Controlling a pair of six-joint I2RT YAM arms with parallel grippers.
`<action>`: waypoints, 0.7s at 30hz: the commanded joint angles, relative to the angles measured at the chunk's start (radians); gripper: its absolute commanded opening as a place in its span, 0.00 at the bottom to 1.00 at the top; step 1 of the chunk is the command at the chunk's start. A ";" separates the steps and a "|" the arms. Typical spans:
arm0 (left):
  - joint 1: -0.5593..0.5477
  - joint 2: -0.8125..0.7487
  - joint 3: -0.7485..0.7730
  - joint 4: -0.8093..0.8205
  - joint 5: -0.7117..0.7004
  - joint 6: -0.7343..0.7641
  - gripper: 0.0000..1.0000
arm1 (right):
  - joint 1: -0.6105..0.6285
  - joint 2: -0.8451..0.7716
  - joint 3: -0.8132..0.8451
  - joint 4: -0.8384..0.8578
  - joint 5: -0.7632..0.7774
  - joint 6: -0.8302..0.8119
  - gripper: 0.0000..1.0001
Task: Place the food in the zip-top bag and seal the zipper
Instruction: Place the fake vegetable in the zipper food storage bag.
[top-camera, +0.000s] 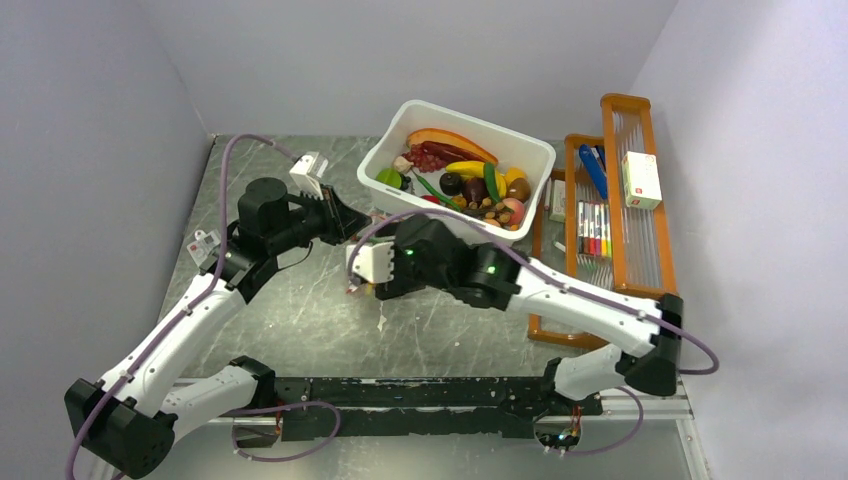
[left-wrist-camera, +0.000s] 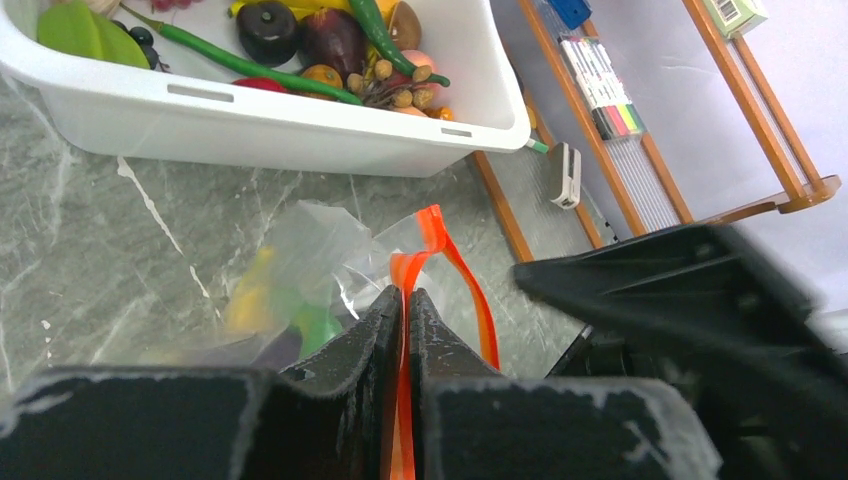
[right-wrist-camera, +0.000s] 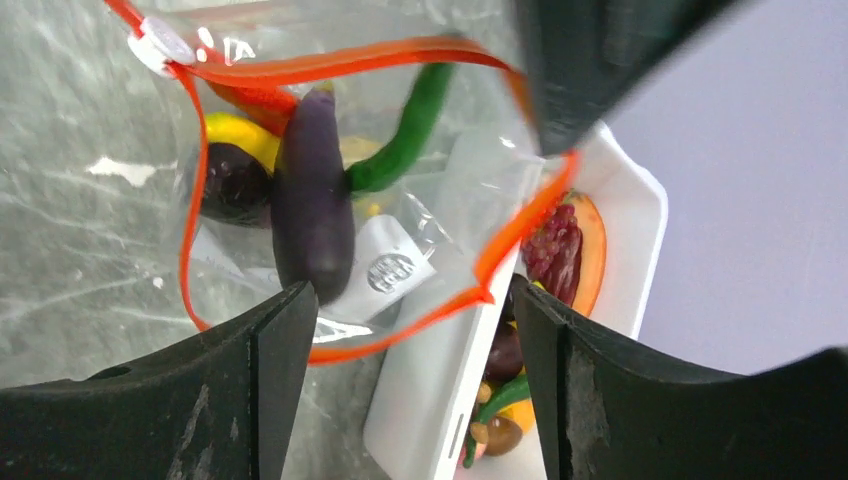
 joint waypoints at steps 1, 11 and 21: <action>0.007 -0.025 -0.011 0.039 0.001 0.006 0.07 | -0.054 -0.138 -0.016 0.112 -0.158 0.174 0.74; 0.007 -0.045 -0.026 0.037 -0.006 0.014 0.07 | -0.311 -0.197 -0.042 0.248 -0.355 0.702 0.61; 0.007 -0.065 -0.028 0.017 -0.021 0.032 0.07 | -0.327 -0.078 -0.059 0.170 -0.355 0.901 0.47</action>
